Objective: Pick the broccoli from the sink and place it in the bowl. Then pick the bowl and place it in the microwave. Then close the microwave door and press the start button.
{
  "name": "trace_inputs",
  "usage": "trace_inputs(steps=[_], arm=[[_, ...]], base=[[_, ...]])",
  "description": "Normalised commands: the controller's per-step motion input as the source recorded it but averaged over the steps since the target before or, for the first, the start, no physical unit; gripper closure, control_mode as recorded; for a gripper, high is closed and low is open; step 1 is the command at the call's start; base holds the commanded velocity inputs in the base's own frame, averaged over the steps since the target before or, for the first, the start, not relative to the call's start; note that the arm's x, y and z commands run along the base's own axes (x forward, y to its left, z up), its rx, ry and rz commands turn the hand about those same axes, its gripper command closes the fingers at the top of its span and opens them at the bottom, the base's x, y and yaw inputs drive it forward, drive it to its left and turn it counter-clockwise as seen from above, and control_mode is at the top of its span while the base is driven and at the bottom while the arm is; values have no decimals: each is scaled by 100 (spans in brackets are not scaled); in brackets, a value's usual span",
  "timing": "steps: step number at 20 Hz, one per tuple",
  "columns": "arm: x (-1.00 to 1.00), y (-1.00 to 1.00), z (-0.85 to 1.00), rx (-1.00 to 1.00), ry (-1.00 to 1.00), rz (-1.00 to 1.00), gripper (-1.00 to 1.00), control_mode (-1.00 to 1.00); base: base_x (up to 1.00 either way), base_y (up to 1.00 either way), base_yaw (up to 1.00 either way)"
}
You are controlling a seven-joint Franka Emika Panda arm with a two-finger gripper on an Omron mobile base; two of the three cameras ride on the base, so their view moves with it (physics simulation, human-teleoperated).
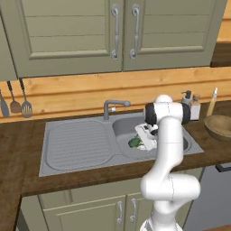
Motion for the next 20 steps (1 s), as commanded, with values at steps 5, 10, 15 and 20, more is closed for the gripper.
trace_inputs(steps=[5, 10, 15, 20], arm=[[-33, -40, 100, 0, 7, 6, 100, -100], [-38, -49, 93, -4, 1, 2, 100, -100], [-23, -41, 97, -16, 1, 0, 100, -100], [-20, -58, 52, -16, 1, 3, 100, -100]], base=[[0, 0, 0], [0, 0, 0], [0, 0, 0], [0, 0, 0]])
